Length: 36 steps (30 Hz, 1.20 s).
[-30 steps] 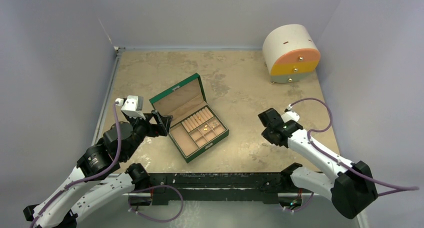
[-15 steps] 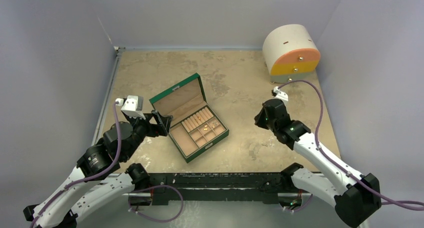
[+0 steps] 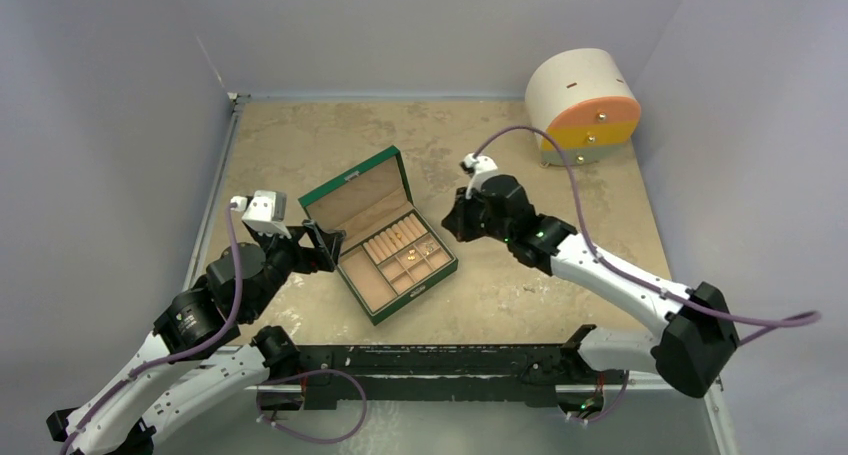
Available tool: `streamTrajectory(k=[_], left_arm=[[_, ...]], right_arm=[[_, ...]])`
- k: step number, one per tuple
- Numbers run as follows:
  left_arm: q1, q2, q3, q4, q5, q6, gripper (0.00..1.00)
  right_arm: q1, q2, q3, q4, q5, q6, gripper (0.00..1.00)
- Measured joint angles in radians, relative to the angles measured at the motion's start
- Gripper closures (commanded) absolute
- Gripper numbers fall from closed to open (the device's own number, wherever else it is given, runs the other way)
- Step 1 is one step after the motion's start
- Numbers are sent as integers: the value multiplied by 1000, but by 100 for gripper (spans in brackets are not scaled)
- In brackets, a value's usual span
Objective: Organize the mixed jewelry
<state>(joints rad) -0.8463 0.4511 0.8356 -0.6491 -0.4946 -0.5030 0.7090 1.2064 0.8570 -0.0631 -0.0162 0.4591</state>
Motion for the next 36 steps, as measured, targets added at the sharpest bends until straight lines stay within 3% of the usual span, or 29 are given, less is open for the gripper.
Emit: streamTrajectory(k=[15, 36], left_arm=[[0, -5, 0, 0, 0, 0, 14], [0, -5, 0, 0, -1, 0, 14]], right_arm=[[275, 310, 139, 64, -5, -121, 100], [340, 533, 261, 58, 14, -144, 100]])
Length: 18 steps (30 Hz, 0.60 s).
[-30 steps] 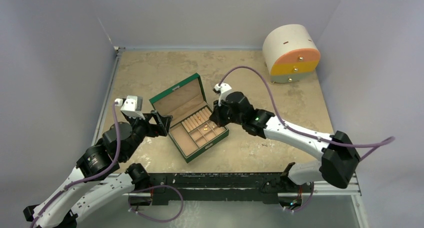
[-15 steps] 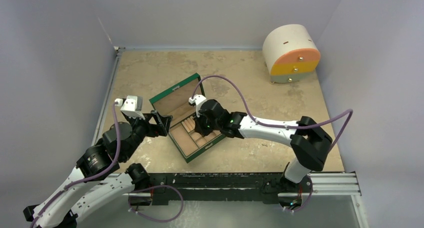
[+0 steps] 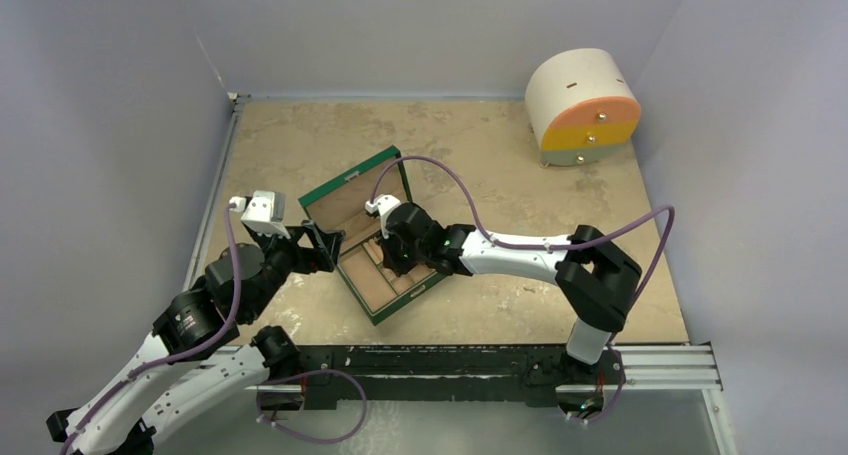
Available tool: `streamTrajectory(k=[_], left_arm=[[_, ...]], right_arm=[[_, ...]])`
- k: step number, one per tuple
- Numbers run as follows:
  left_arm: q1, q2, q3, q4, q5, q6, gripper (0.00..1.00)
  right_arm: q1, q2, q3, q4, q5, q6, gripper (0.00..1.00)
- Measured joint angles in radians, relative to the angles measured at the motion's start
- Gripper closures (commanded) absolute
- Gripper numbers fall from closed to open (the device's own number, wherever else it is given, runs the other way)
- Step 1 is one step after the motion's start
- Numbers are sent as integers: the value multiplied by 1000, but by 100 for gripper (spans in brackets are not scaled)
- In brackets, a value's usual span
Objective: Organize the mixed jewelry
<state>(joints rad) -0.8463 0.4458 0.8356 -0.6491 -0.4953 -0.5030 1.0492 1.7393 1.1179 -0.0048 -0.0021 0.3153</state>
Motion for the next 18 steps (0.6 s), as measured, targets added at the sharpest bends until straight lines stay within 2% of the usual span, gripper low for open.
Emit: streamTrajectory(k=[10, 18], left_arm=[[0, 0, 0, 0, -2, 0, 14], [0, 0, 0, 0, -5, 0, 14]], right_arm=[[6, 4, 6, -7, 28, -3, 87], [10, -7, 6, -25, 65, -3, 84]])
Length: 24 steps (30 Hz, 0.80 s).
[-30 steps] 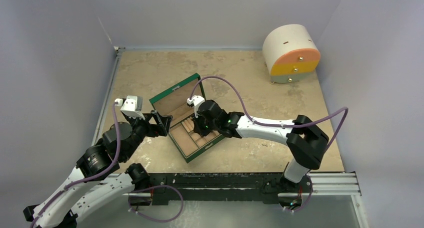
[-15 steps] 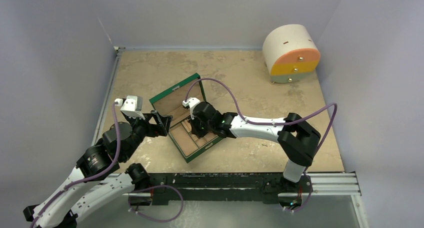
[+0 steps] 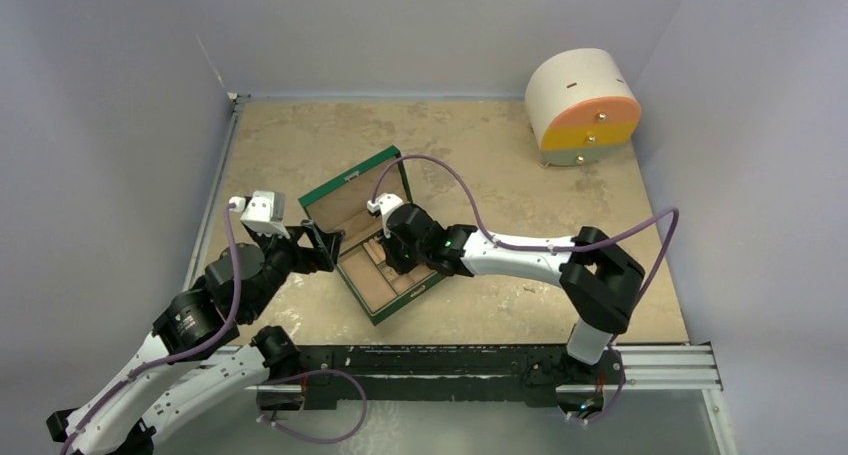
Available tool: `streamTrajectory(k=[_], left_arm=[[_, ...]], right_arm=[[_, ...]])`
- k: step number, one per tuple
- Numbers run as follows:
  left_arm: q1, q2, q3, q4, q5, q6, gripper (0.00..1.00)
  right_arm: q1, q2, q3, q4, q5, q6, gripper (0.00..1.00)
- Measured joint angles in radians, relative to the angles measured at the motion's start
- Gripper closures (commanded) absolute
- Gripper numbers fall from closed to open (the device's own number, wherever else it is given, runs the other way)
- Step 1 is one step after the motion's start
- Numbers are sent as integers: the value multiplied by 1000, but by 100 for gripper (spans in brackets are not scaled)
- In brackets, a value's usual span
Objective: Organize the mixed jewelry
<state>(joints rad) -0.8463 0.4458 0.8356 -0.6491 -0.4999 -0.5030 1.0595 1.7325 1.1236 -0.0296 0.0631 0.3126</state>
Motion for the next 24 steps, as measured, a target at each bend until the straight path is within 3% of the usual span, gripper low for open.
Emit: streamTrajectory(k=[8, 16, 24], left_arm=[[0, 0, 0, 0, -2, 0, 13], [1, 4, 0, 0, -2, 0, 14], [1, 15, 0, 0, -2, 0, 14]], right_arm=[[0, -168, -78, -53, 102, 50, 76], [-17, -408, -197, -212, 351, 203, 75], [-175, -632, -358, -411, 475, 423, 71]])
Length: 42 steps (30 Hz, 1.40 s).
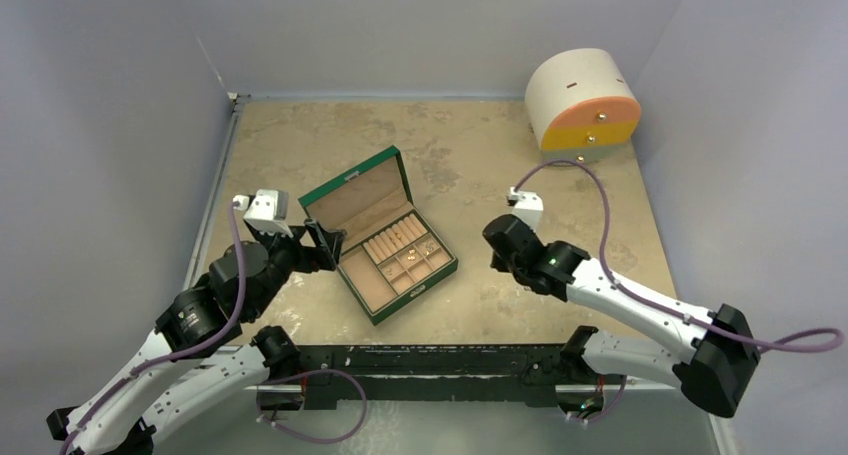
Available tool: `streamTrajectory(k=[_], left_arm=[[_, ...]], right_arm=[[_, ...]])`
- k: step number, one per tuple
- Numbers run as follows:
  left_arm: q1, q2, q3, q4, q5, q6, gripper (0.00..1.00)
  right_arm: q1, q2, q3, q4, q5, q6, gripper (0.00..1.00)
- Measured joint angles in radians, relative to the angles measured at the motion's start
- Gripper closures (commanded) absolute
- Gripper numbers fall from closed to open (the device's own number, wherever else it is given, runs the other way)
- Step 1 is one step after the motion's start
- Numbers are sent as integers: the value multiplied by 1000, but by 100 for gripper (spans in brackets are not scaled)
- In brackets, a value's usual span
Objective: Organize the mixed jewelry
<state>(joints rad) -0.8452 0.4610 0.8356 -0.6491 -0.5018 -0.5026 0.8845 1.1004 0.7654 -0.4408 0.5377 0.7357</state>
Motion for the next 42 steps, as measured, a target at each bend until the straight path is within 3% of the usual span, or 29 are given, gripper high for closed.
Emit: streamTrajectory(k=[7, 15, 24, 42], left_arm=[[0, 8, 0, 0, 0, 0, 14], [0, 8, 0, 0, 0, 0, 14], [1, 8, 0, 0, 0, 0, 14], [1, 5, 0, 0, 0, 0, 14]], right_arm=[[-89, -82, -88, -163, 55, 191, 66], [-172, -37, -115, -243, 50, 349, 65], [-186, 32, -131, -293, 26, 543, 65], [-236, 144, -135, -288, -24, 690, 65]])
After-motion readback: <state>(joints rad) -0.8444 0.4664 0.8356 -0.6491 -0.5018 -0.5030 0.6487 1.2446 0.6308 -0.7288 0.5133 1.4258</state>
